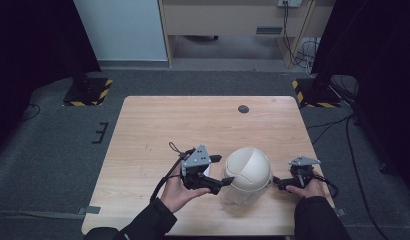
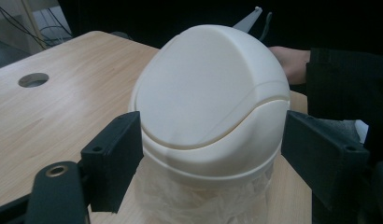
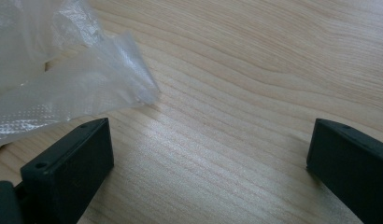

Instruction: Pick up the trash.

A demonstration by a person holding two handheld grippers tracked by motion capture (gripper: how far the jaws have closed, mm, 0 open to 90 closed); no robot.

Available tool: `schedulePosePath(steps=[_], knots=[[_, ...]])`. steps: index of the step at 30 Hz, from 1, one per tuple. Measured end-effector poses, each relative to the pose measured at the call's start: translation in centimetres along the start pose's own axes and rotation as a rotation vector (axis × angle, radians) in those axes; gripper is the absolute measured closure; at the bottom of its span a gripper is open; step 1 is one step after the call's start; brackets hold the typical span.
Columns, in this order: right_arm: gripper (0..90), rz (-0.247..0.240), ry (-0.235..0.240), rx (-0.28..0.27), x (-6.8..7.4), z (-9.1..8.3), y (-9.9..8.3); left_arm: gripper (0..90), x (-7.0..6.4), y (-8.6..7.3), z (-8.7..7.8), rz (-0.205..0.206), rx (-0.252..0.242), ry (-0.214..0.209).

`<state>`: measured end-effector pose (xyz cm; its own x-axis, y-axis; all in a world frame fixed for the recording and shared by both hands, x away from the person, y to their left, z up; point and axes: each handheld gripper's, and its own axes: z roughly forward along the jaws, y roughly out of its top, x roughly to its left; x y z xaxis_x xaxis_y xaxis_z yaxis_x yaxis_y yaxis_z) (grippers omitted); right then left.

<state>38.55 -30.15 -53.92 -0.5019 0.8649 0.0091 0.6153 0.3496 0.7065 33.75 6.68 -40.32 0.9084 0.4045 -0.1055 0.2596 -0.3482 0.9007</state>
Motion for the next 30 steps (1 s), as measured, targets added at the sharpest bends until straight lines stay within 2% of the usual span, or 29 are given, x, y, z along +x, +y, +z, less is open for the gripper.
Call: schedulePosePath(steps=[13, 30], knots=[[0.7, 0.0, -0.001, -0.001, 0.0, 0.0, 0.0, 22.0, -0.7, -0.1, 2.1, -0.005, 0.031, -0.05], [0.7, 0.0, -0.001, -0.001, 0.0, 0.0, 0.0, 22.5, -1.5, 0.0, 4.1, -0.011, 0.07, -0.078]])
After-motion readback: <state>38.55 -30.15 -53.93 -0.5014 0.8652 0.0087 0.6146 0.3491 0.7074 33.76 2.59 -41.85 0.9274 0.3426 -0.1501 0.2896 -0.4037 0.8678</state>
